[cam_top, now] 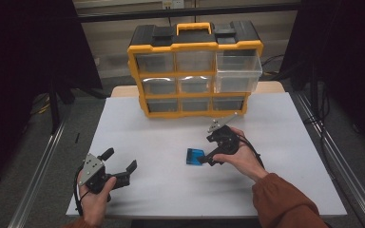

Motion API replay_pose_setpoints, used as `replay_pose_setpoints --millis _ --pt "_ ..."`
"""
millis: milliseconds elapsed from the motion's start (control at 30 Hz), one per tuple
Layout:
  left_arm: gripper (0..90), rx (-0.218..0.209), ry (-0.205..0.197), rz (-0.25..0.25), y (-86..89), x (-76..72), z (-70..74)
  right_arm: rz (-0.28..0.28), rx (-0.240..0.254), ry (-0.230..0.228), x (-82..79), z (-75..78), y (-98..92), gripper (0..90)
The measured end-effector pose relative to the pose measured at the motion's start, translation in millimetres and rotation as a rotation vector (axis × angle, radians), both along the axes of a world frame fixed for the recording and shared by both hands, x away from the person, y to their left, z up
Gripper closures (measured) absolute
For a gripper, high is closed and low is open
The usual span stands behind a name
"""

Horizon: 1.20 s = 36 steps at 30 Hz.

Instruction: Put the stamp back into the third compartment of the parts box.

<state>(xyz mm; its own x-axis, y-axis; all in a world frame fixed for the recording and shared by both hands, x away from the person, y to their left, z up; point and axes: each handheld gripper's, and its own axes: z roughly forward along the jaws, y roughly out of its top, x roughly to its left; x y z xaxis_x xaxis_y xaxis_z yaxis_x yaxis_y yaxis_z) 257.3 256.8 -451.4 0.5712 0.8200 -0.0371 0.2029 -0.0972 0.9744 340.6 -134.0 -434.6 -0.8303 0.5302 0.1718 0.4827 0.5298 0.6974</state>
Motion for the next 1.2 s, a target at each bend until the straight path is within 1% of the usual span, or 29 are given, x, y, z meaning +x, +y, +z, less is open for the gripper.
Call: replay_pose_setpoints --millis 33,100,133,167,200,233,300,333,367,433,467,500,600,633,667,700,767,800,833,867,933,967,1000,1033,1067,1100,1133,1167,1200 --pt "3.9 0.002 -0.001 -0.001 0.2 -0.1 0.2 0.011 0.004 0.001 2.0 -1.9 1.2 3.2" --pt "3.9 -0.006 -0.001 -0.003 -0.2 0.1 0.3 0.023 -0.026 0.015 5.7 -4.2 6.2 4.1" --pt "3.9 -0.006 -0.001 -0.003 -0.2 0.1 0.3 0.023 -0.026 0.015 5.7 -4.2 6.2 4.1" --pt "3.9 -0.001 0.003 -0.002 0.2 -0.1 0.6 0.032 -0.025 0.024 6.4 -3.8 7.3 4.3" --pt "3.9 0.001 0.002 -0.001 0.3 -0.2 0.7 0.042 -0.052 0.051 9.0 -1.2 10.1 4.6" --pt "3.9 0.002 0.001 -0.001 0.3 -0.2 0.8 0.051 -0.062 0.061 10.2 -0.4 11.9 3.8" --pt "3.9 -0.004 -0.001 -0.004 -0.2 0.1 0.3 0.066 -0.072 0.066 13.1 0.9 14.9 6.2" --pt "3.9 0.003 -0.003 -0.002 0.2 0.1 0.4 0.076 -0.080 0.075 14.1 1.3 16.3 6.3" --pt "3.9 -0.002 0.000 -0.007 -0.7 -0.1 0.1 0.072 -0.100 0.100 14.9 1.4 18.6 6.3" --pt "3.9 0.005 0.002 -0.007 -0.5 -0.1 0.1 0.077 -0.107 0.111 16.1 0.5 20.4 7.6" --pt "3.9 -0.001 0.001 -0.006 -1.0 -0.1 -0.1 0.085 -0.122 0.119 18.1 -1.4 22.8 9.6" --pt "3.9 0.001 0.001 -0.005 -0.7 0.0 0.0 0.114 -0.148 0.127 22.3 -6.1 28.2 11.1" --pt "3.9 -0.011 0.003 -0.008 -1.0 0.3 -0.6 0.136 -0.168 0.138 25.7 -9.3 31.8 13.9" --pt "3.9 -0.005 0.006 0.000 -0.9 0.4 -0.6 0.147 -0.184 0.164 29.0 -12.0 35.0 15.4" --pt "3.9 -0.004 0.010 -0.003 -1.0 0.8 -0.9 0.147 -0.184 0.164 29.0 -12.0 35.0 15.4" --pt "4.0 -0.004 0.009 -0.001 -1.0 0.8 -0.9 0.127 -0.210 0.219 28.7 -11.3 36.6 15.4" --pt "4.0 -0.001 0.005 -0.005 -1.1 0.4 -0.5 0.140 -0.253 0.233 33.5 -14.8 41.5 16.3" --pt "4.0 -0.005 0.002 -0.011 -1.0 0.4 -0.4 0.140 -0.253 0.233 33.5 -14.8 41.5 16.3" --pt "4.0 -0.004 0.002 -0.010 -1.0 0.4 -0.3 0.156 -0.262 0.247 35.2 -15.6 42.8 17.3" --pt "4.0 -0.001 0.003 -0.006 -1.1 0.4 -0.3 0.153 -0.282 0.259 37.3 -17.0 46.4 18.0" --pt "3.9 0.008 0.007 -0.007 -0.5 0.6 -0.4 0.147 -0.278 0.255 39.1 -16.6 49.3 23.0" --pt "4.0 0.002 0.006 -0.007 -0.9 0.5 -0.4 0.163 -0.276 0.243 40.6 -16.0 49.8 25.0" --pt "4.0 0.018 0.006 -0.011 0.1 0.4 0.0 0.163 -0.276 0.243 40.6 -16.0 49.8 25.0" --pt "4.0 -0.013 0.005 -0.018 -2.1 0.0 -0.5 0.167 -0.286 0.237 42.2 -16.1 51.2 26.2" --pt "4.0 -0.007 0.004 -0.012 -1.1 0.3 -0.5 0.167 -0.286 0.237 42.2 -16.1 51.2 26.2" --pt "3.9 -0.004 0.003 -0.006 -1.4 0.3 -0.5 0.178 -0.290 0.247 42.9 -18.2 50.9 30.9" --pt "3.9 0.008 0.009 -0.008 -0.7 0.8 -0.8 0.168 -0.300 0.242 42.3 -19.1 51.1 31.1" --pt "3.9 0.007 0.009 -0.008 -0.9 0.8 -0.8 0.185 -0.309 0.239 42.8 -20.1 50.9 32.8" --pt "3.9 0.007 0.009 -0.008 -0.9 0.8 -0.8 0.185 -0.309 0.239 42.8 -20.1 50.9 32.8"
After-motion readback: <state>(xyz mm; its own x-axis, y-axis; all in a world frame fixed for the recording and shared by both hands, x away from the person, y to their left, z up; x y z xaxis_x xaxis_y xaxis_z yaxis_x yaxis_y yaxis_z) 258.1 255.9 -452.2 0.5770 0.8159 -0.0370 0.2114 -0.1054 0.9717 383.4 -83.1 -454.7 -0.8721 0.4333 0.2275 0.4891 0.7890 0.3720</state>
